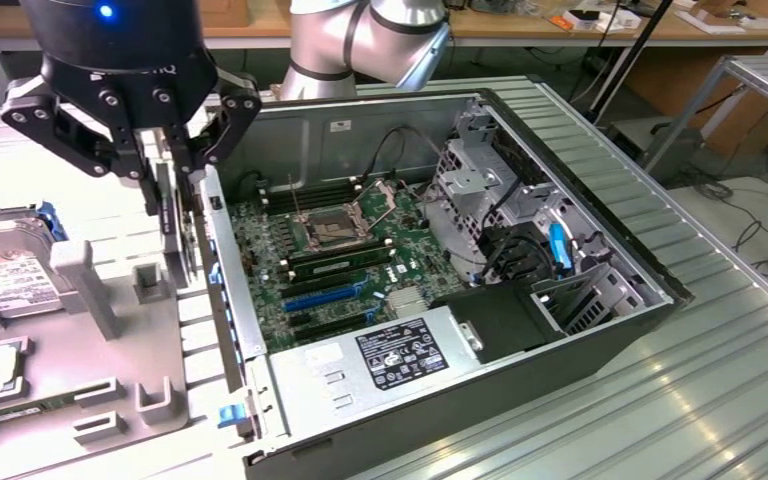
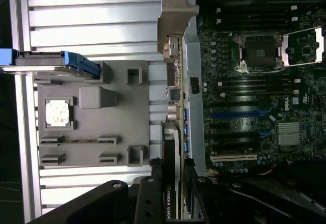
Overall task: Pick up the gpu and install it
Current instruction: 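Pick up the gpu and move the gpu toward the slot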
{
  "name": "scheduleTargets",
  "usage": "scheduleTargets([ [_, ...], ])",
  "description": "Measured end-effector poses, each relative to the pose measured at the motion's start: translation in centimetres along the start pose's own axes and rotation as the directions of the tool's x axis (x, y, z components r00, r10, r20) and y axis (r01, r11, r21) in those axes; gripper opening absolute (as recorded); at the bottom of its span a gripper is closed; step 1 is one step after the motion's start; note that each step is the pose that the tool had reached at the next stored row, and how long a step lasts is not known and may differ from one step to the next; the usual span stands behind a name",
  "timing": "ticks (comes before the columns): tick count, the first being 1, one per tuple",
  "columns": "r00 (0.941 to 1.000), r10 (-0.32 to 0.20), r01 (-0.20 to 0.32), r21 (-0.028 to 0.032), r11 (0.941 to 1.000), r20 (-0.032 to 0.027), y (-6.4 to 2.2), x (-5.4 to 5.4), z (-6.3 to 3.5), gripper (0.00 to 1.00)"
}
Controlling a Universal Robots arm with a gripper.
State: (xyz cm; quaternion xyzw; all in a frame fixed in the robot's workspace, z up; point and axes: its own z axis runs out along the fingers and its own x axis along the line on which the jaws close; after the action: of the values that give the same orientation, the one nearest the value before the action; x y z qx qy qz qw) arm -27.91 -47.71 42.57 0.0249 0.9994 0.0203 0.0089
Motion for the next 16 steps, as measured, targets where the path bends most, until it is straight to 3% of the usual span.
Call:
scheduleTargets([
  [16,1.0000,0.000,0.000,0.0001,1.0000,-0.0001,0.09,-1.8,0.02,0.27],
])
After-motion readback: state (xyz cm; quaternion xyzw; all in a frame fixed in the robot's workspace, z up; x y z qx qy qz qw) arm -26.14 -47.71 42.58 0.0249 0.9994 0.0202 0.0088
